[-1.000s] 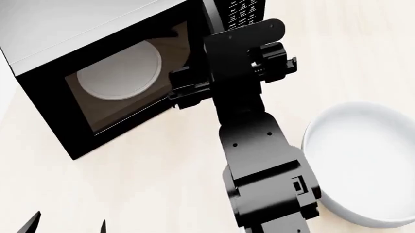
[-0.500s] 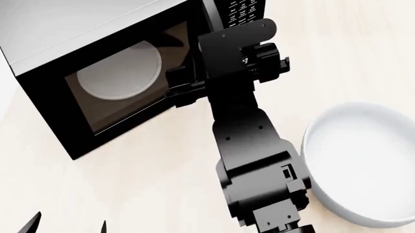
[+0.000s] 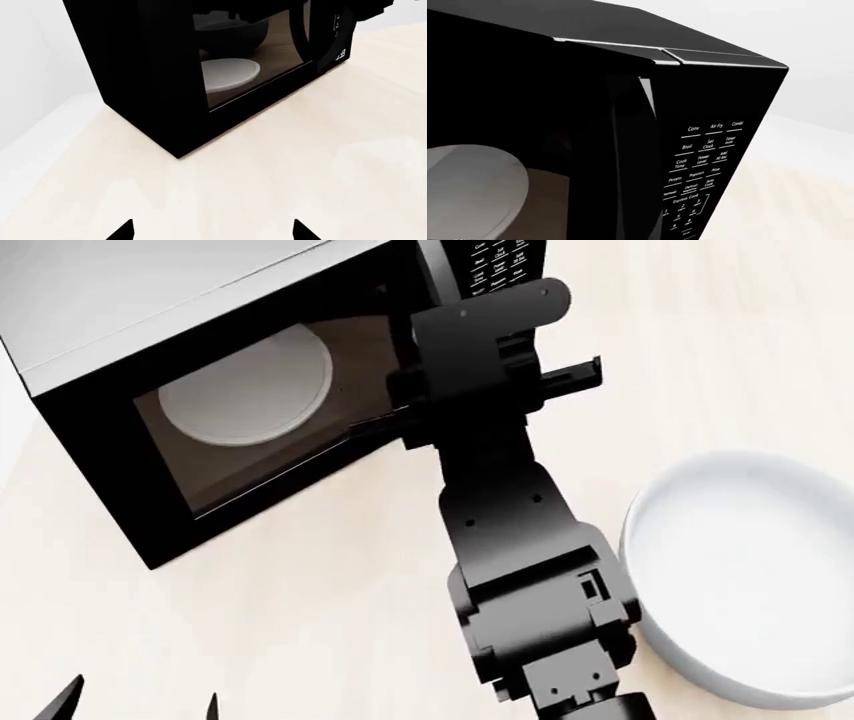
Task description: Open the microwave.
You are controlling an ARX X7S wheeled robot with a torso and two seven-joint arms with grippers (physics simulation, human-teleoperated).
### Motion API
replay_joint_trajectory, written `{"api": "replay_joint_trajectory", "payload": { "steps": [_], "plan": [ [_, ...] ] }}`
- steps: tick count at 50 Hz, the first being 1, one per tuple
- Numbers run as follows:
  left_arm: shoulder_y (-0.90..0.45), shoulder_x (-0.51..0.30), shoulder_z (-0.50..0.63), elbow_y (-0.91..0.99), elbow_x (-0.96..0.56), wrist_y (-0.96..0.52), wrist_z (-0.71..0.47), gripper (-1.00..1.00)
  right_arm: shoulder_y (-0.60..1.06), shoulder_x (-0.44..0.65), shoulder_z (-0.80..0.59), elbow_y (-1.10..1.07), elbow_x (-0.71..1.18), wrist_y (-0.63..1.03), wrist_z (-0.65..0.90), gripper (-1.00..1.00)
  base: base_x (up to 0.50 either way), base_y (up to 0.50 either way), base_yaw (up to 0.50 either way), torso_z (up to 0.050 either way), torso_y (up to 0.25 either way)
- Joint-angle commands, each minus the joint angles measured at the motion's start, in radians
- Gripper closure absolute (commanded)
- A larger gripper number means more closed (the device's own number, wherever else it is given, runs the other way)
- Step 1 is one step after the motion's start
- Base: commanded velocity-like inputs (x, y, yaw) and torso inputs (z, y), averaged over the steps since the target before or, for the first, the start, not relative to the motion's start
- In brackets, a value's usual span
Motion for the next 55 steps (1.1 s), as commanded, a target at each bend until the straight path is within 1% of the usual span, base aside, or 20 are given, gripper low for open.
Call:
{"api": "replay_joint_trajectory", "payload": {
  "steps": [1, 4, 15, 26, 38, 55],
  "plan": [
    [0.002, -0.005, 0.004, 0.008, -0.002, -0.003, -0.004, -1.00, -0.040, 0.020, -0.021, -0.066, 0.029, 0.012, 0.008, 1.00, 0.00, 0.00, 0.00, 0.000, 0.000],
    [0.003, -0.005, 0.006, 0.009, -0.001, -0.003, -0.006, -1.00, -0.069, 0.036, -0.023, -0.130, 0.038, 0.032, 0.015, 1.00, 0.00, 0.00, 0.00, 0.000, 0.000],
    [0.004, -0.007, 0.012, 0.010, 0.000, -0.001, -0.011, -1.00, -0.143, 0.075, -0.032, -0.262, 0.058, 0.066, 0.028, 1.00, 0.00, 0.00, 0.00, 0.000, 0.000],
    [0.006, -0.012, 0.018, 0.011, -0.001, 0.000, -0.013, -1.00, -0.235, 0.114, -0.037, -0.506, 0.095, 0.144, 0.067, 1.00, 0.00, 0.00, 0.00, 0.000, 0.000],
    [0.002, -0.016, 0.019, 0.013, -0.005, -0.001, -0.017, -1.00, -0.308, 0.152, -0.048, -0.712, 0.117, 0.212, 0.112, 1.00, 0.00, 0.00, 0.00, 0.000, 0.000],
    [0.001, -0.021, 0.022, 0.019, -0.010, -0.005, -0.024, -1.00, -0.407, 0.194, -0.068, -0.889, 0.138, 0.260, 0.153, 1.00, 0.00, 0.00, 0.00, 0.000, 0.003]
  ]
}}
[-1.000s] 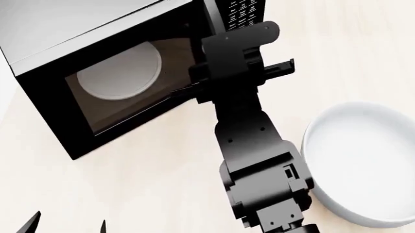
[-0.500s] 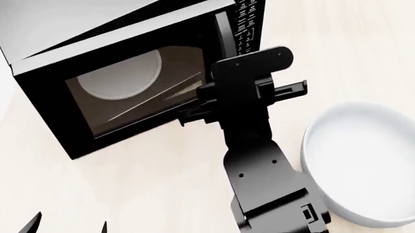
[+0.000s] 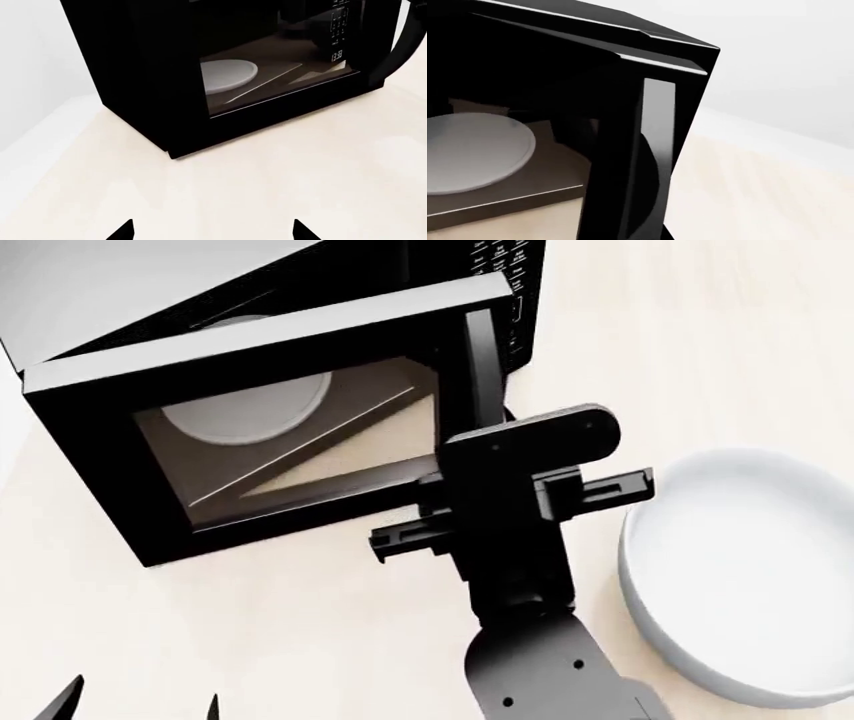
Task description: Open the microwave.
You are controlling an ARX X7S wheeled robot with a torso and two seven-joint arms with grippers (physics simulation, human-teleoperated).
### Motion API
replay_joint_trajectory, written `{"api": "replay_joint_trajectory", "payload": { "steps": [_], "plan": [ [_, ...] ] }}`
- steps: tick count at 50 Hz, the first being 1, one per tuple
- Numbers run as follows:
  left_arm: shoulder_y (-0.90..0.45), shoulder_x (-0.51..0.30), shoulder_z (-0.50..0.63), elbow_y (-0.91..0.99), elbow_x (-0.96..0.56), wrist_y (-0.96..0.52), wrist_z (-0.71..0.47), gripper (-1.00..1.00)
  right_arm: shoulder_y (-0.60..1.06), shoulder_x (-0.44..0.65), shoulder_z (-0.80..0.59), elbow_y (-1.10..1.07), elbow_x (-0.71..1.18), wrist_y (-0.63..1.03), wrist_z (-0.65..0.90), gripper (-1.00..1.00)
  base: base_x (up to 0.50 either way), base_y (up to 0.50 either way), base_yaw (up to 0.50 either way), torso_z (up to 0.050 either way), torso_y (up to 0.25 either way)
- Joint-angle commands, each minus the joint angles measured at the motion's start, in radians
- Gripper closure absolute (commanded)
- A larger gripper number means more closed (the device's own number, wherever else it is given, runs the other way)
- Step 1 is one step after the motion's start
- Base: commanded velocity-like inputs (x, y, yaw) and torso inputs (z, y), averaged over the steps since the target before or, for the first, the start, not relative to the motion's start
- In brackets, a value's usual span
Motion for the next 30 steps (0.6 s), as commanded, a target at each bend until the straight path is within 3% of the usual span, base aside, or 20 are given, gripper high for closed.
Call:
{"api": "replay_joint_trajectory", "payload": {
  "steps": [1, 30],
  "plan": [
    [0.001, -0.004, 0.002, 0.005, -0.003, -0.001, -0.005, -1.00, -0.047, -0.006, -0.053, -0.168, 0.097, -0.004, -0.037, 1.00, 0.00, 0.00, 0.00, 0.000, 0.011],
    [0.001, -0.011, 0.007, 0.011, -0.013, -0.003, -0.014, -1.00, -0.167, 0.031, -0.034, -0.269, 0.130, -0.058, -0.009, 1.00, 0.00, 0.00, 0.00, 0.001, 0.003]
  ]
}}
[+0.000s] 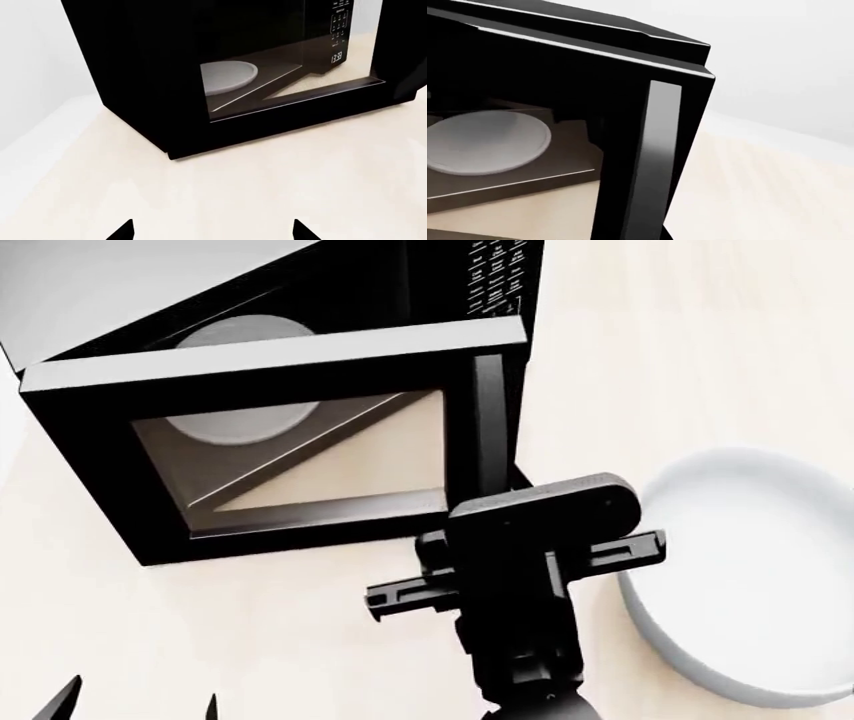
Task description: Open the microwave.
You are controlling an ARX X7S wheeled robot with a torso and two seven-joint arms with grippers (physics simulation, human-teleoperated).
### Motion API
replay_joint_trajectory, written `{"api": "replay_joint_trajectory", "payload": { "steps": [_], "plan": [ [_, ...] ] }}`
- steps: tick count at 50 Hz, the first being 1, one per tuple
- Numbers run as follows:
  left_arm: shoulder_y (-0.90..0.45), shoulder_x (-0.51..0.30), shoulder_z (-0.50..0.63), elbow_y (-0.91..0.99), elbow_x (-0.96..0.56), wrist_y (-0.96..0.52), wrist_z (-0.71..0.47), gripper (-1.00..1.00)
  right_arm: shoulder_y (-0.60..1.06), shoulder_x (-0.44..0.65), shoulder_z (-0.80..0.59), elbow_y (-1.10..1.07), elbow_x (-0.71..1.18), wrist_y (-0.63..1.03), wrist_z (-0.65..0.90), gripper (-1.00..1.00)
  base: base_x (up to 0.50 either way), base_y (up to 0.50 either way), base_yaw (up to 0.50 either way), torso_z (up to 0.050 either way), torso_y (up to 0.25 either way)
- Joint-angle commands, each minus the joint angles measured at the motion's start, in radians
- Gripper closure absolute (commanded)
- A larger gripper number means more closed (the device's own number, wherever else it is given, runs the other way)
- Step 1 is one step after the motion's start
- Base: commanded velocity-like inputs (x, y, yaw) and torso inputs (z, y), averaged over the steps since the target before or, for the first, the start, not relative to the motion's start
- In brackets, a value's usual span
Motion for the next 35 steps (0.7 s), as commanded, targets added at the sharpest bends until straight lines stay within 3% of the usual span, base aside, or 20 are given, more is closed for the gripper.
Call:
{"api": "replay_joint_trajectory", "payload": {
  "steps": [1, 2, 3, 35],
  "plan": [
    [0.000, -0.003, 0.001, 0.000, -0.005, 0.002, -0.004, -1.00, -0.014, -0.025, -0.044, -0.047, 0.103, -0.079, -0.077, 1.00, 0.00, 0.00, 0.00, 0.000, 0.000],
    [-0.001, -0.004, 0.001, -0.001, -0.005, 0.002, -0.004, -1.00, -0.014, -0.025, -0.046, -0.044, 0.104, -0.079, -0.080, 1.00, 0.00, 0.00, 0.00, 0.000, 0.000],
    [-0.001, -0.004, 0.000, -0.001, -0.006, 0.002, -0.005, -1.00, -0.014, -0.024, -0.047, -0.041, 0.102, -0.081, -0.081, -1.00, 0.00, 0.00, 0.00, 0.000, 0.000],
    [-0.003, -0.012, 0.009, 0.003, -0.012, 0.001, -0.013, -1.00, -0.046, 0.036, 0.044, 0.001, 0.107, -0.170, -0.058, -1.00, 0.00, 0.00, 0.00, 0.000, 0.001]
  ]
}}
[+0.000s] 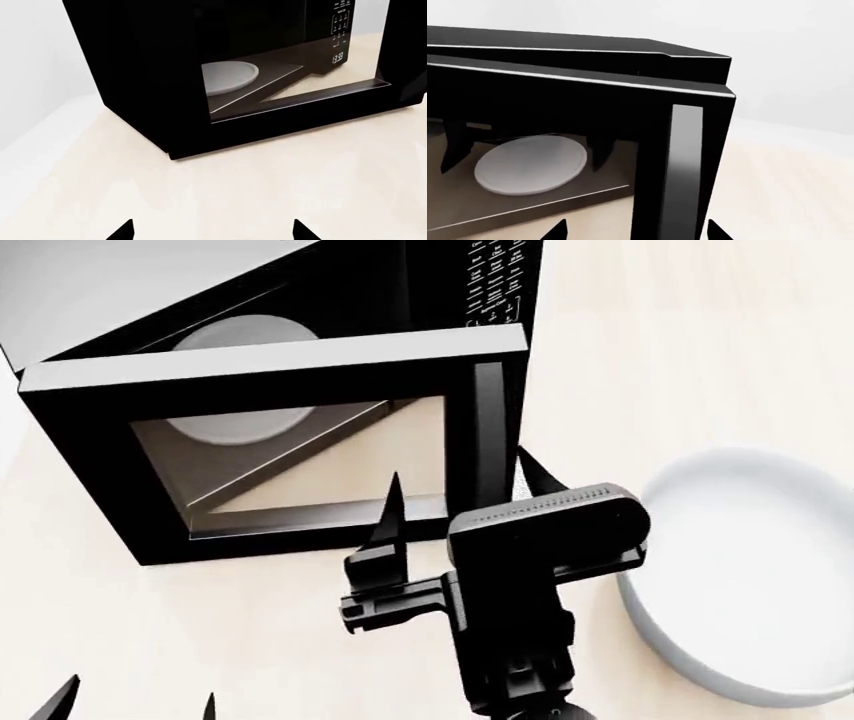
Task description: Open the microwave.
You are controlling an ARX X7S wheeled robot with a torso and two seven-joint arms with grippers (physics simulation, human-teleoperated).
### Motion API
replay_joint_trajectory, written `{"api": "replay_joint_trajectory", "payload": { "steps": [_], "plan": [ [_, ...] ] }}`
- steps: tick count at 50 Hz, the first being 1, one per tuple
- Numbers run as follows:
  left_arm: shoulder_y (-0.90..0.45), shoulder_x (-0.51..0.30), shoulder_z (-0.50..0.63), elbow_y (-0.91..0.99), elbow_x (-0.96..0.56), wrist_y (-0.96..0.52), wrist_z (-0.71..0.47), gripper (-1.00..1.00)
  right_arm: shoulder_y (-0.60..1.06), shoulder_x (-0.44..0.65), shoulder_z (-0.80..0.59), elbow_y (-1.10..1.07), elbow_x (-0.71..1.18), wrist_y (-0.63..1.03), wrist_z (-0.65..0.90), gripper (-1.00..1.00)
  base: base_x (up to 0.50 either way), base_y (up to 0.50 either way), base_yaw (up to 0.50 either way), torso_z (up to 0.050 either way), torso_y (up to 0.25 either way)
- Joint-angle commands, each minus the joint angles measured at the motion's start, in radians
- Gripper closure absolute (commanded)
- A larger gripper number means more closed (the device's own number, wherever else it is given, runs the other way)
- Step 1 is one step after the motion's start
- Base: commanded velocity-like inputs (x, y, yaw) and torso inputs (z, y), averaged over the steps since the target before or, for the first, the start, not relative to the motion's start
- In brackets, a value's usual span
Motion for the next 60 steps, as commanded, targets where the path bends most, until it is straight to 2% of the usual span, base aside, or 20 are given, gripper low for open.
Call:
{"api": "replay_joint_trajectory", "payload": {
  "steps": [1, 11, 25, 29, 42, 45, 47, 51, 57, 60],
  "plan": [
    [0.001, -0.003, 0.004, 0.001, -0.001, 0.000, -0.004, -1.00, -0.017, 0.026, 0.042, 0.008, 0.017, -0.047, -0.006, -1.00, 0.00, 0.00, 0.00, 0.000, 0.000],
    [0.001, -0.004, 0.008, 0.001, -0.001, 0.002, -0.008, -1.00, -0.070, 0.065, 0.083, -0.078, 0.058, -0.035, 0.014, -1.00, 0.00, 0.00, 0.00, 0.000, 0.000],
    [0.002, -0.006, 0.018, 0.003, 0.002, 0.002, -0.011, -1.00, -0.128, 0.136, 0.077, -0.400, 0.095, 0.145, 0.131, -1.00, 0.00, 0.00, 0.00, 0.000, 0.000],
    [0.003, -0.007, 0.020, 0.005, 0.002, 0.003, -0.012, -1.00, -0.134, 0.146, 0.051, -0.463, 0.057, 0.170, 0.168, -1.00, 0.00, 0.00, 0.00, 0.000, 0.000],
    [-0.001, -0.010, 0.019, 0.005, -0.005, 0.002, -0.015, -1.00, -0.005, 0.125, 0.133, -0.705, 0.209, 0.453, 0.310, -1.00, 0.00, 0.00, 0.00, 0.000, 0.000],
    [0.000, -0.011, 0.020, 0.007, -0.007, 0.001, -0.016, -1.00, 0.074, 0.106, 0.175, -0.759, 0.308, 0.578, 0.373, -1.00, 0.00, 0.00, 0.00, 0.000, 0.000],
    [0.000, -0.012, 0.020, 0.009, -0.007, 0.000, -0.016, -1.00, 0.122, 0.123, 0.167, -0.762, 0.374, 0.595, 0.422, -1.00, 0.00, 0.00, 0.00, 0.000, 0.000],
    [-0.002, -0.012, 0.023, 0.007, -0.006, 0.000, -0.017, -1.00, 0.275, 0.126, 0.212, -0.759, 0.637, 0.681, 0.565, -1.00, 0.00, 0.00, 0.00, 0.000, 0.000],
    [-0.003, -0.013, 0.024, 0.007, -0.008, 0.001, -0.018, -1.00, 0.424, 0.107, 0.265, -0.716, 0.867, 0.738, 0.679, -1.00, 0.00, 0.00, 0.00, 0.000, 0.000],
    [-0.003, -0.013, 0.028, 0.004, -0.006, 0.002, -0.019, -1.00, 0.473, 0.104, 0.283, -0.653, 0.926, 0.733, 0.661, -1.00, 0.00, 0.00, 0.00, 0.000, 0.000]
  ]
}}
